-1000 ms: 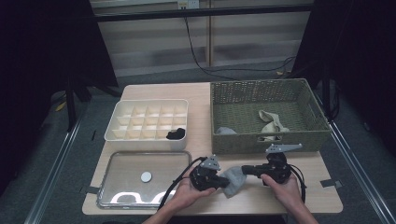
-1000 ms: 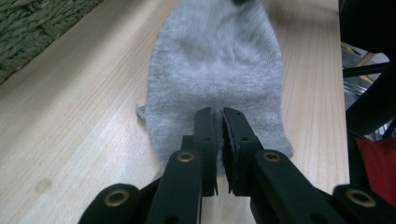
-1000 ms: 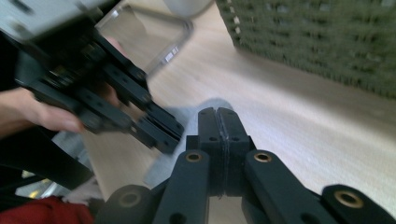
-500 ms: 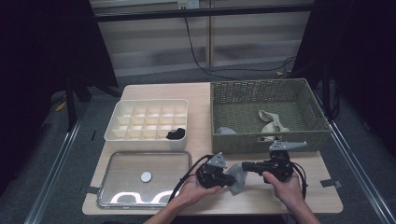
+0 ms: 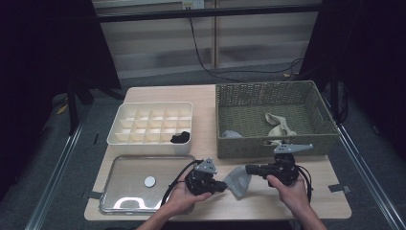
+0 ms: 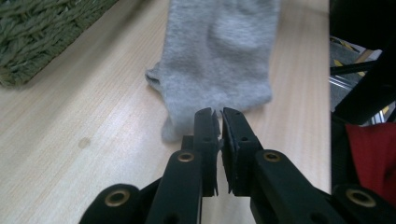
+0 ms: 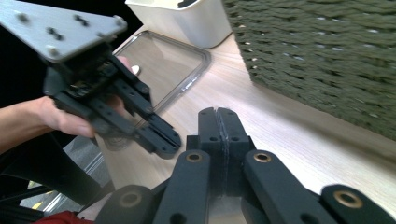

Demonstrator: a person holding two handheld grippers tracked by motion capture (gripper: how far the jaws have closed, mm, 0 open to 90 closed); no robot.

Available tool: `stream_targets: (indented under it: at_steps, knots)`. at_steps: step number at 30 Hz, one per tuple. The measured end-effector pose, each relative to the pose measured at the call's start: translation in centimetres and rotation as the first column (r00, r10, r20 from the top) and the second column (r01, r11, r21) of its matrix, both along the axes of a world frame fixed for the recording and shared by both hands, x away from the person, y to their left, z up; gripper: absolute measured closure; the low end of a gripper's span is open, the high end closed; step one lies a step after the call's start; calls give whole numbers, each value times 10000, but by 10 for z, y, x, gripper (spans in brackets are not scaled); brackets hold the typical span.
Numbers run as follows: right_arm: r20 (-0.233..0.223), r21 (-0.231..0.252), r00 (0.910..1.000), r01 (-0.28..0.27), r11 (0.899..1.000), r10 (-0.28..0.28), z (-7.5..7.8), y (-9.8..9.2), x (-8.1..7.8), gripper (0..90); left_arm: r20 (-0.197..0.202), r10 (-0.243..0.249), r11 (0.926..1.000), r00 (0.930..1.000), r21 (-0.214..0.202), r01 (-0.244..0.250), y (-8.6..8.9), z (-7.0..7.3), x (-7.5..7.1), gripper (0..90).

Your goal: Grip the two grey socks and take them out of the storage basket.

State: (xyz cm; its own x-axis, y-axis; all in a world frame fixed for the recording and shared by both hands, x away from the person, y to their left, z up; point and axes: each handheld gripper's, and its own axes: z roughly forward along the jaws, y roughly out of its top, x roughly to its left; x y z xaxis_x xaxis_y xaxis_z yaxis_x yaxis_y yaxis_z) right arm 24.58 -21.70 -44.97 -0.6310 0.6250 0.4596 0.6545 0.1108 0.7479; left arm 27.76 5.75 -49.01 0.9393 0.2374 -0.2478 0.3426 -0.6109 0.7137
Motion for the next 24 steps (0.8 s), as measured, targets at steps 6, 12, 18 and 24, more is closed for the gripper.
stream_targets:
  at_steps: [6,12,18,24]
  knots:
    - [72,69,9994,-335,9994,335,3,13,-2,900,39,183,9983,9998,561,-185,-7,-9,8,894]
    - [-27,145,9965,-834,9964,834,2,32,-1,900,17,399,9979,9992,516,-399,-6,-10,13,887]
    - [-256,196,9900,-1382,9902,1387,-4,51,0,900,44,601,9970,9982,491,-602,-4,-10,16,870]
    - [-600,101,9805,-1870,9823,1872,-15,69,-2,900,64,592,9970,9982,496,-594,4,-10,18,861]
